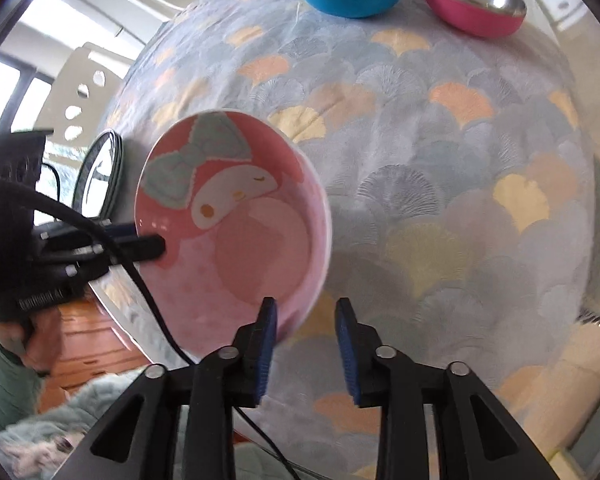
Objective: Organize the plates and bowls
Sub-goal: 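Lift the pink bowl with both grippers and carry it across the cloth, then lower the pink bowl onto the cloth and open both grippers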
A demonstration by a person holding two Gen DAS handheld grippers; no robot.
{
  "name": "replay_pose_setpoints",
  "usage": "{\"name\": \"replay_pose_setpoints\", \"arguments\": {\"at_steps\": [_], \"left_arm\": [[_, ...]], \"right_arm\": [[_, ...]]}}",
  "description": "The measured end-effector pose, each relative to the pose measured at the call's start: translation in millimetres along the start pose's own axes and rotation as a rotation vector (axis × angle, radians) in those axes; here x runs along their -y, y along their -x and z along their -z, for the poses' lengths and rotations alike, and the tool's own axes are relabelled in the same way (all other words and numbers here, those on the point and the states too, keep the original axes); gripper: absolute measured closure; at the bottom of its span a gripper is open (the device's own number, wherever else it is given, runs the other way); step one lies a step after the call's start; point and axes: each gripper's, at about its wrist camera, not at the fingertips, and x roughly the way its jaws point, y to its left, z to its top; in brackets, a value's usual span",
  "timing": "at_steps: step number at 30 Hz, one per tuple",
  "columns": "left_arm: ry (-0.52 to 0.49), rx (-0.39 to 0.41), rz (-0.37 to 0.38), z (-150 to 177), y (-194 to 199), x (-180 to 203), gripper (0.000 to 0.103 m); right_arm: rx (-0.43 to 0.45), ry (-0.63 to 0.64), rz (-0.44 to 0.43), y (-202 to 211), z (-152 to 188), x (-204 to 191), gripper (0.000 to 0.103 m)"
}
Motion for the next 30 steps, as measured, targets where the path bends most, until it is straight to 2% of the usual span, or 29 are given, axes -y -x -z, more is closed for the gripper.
{"name": "replay_pose_setpoints", "arguments": {"at_steps": [4, 7, 11, 16, 22, 24, 28, 30], "left_arm": [[-0.006, 0.014, -0.017, 0, 9, 0, 0.083], [-0.014, 0.035, -0.029, 2, 18, 1, 0.083], [0.038, 0.086, -0.038, 0, 32, -8, 0.083], [0.095, 0.157, -0.016, -14, 53, -15, 0.083], [0.046, 0.243, -0.018, -65, 69, -4, 0.082], [0.031, 0.265, -0.021, -86, 72, 0, 0.073], [-0.018, 0.305, -0.028, -133, 74, 9, 0.073], [-0.036, 0.307, -0.039, -154, 69, 11, 0.07]], "right_arm": [[0.018, 0.057, 0.017, 13, 4, -5, 0.065], [0.032, 0.083, -0.017, 24, 7, -10, 0.059], [0.043, 0.129, -0.061, 41, 2, -15, 0.058], [0.128, 0.078, -0.074, 70, -12, -1, 0.057], [0.249, 0.002, -0.088, 107, -49, 27, 0.051], [0.289, -0.031, -0.093, 115, -70, 36, 0.051], [0.334, -0.092, -0.041, 114, -109, 48, 0.051], [0.329, -0.174, -0.033, 104, -130, 58, 0.051]]}}
